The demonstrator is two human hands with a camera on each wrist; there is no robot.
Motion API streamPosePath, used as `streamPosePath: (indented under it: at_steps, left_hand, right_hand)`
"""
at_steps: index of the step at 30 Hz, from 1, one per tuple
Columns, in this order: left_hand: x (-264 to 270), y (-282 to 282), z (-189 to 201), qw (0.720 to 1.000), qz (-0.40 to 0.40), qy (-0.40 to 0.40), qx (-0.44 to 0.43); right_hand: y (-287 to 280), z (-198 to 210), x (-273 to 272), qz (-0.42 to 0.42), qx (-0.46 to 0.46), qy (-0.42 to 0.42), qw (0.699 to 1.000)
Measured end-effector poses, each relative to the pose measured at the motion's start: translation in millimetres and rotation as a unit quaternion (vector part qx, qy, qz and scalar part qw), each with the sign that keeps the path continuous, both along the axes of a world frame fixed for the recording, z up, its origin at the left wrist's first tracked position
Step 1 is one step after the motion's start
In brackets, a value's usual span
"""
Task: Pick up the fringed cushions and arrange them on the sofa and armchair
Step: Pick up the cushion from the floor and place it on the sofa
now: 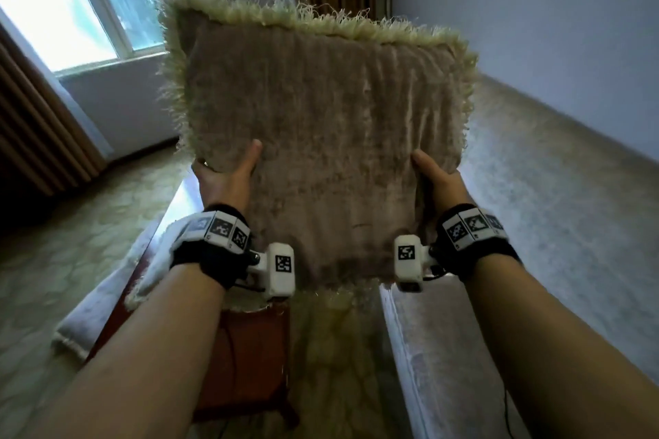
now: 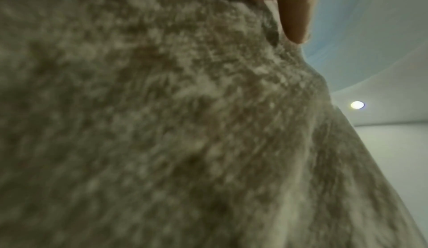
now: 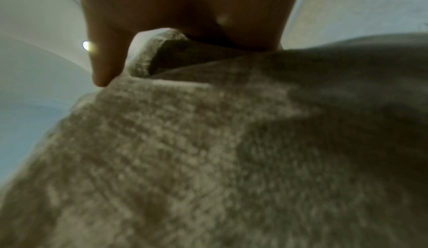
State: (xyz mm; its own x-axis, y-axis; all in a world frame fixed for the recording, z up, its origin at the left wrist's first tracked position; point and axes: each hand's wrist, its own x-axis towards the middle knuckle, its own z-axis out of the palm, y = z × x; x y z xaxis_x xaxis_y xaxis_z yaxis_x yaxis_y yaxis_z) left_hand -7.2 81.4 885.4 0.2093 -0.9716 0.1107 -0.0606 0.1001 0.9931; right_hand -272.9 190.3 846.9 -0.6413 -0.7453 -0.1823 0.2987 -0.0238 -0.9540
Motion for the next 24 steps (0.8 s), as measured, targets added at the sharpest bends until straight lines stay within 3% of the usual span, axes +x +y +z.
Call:
streamPosePath:
  at_steps: [5, 9, 15, 18, 24]
  left_hand:
    - [-19, -12, 72, 0.998, -0.013, 0.056, -0.034]
    - [-30, -36, 105, 0.989, -0.067, 0.117, -0.055]
    - [-35, -97, 130, 0.976, -0.131, 0.160, -0.069]
    - [-36, -132, 136, 0.973, -0.160, 0.153, -0.071]
    - [-48, -179, 140, 0.959, -0.234, 0.145, -0.075]
  right_hand:
    - [-4, 68, -14, -0.058, -0.070, 0.030, 0.995]
    - [-23, 88, -23, -0.097, -0.097, 0.025, 0.990]
    - [-56, 104, -21, -0.120, -0.124, 0.019, 0.985]
    - [-70, 108, -19, -0.092, -0.115, 0.026, 0.989]
    - [-93, 106, -15, -0.121, -0.089, 0.047, 0.988]
